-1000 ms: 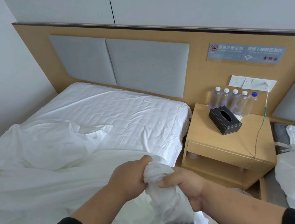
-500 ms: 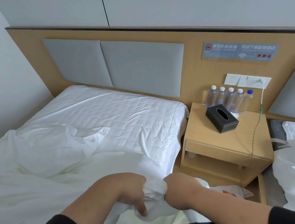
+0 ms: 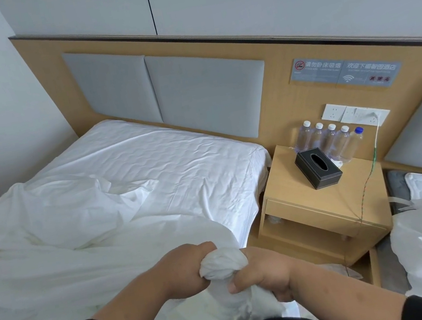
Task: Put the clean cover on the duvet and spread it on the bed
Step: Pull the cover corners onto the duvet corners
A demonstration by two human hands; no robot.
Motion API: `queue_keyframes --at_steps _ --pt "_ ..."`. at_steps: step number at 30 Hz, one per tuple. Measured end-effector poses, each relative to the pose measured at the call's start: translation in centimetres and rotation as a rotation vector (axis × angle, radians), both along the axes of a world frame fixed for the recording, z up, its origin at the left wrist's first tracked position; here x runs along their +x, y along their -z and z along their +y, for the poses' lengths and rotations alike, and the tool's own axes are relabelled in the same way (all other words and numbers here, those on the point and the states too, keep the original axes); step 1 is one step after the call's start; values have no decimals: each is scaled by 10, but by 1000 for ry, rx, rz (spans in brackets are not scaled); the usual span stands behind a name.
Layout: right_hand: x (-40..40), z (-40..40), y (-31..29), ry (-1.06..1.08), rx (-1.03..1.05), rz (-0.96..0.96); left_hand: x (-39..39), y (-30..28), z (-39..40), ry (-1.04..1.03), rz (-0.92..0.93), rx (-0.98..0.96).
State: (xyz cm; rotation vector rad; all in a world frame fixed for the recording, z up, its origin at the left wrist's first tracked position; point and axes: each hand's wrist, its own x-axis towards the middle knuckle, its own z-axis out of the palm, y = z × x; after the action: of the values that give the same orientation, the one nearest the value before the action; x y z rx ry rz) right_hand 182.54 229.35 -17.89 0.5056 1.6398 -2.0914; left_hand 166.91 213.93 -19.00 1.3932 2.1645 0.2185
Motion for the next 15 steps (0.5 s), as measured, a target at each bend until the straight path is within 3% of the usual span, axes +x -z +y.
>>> queue_keyframes --at_steps 2,6,8,11,13,15 --pt "-3 0 -6 -131 229 42 -2 -4 -1 12 -98 -88" --pt "-10 -3 -4 -508 1147 25 0 -2 -3 -37 -344 -222" --pt "-9 -10 4 -569 1367 54 3 -1 -1 -43 -399 -249" --pt "-10 -13 16 -598 1414 16 7 -2 7 -22 -395 -340" --pt "-13 -9 17 -576 1297 -37 11 -1 12 24 -187 -433" --pt "-11 -5 16 -479 1028 -72 15 0 13 75 61 -435"
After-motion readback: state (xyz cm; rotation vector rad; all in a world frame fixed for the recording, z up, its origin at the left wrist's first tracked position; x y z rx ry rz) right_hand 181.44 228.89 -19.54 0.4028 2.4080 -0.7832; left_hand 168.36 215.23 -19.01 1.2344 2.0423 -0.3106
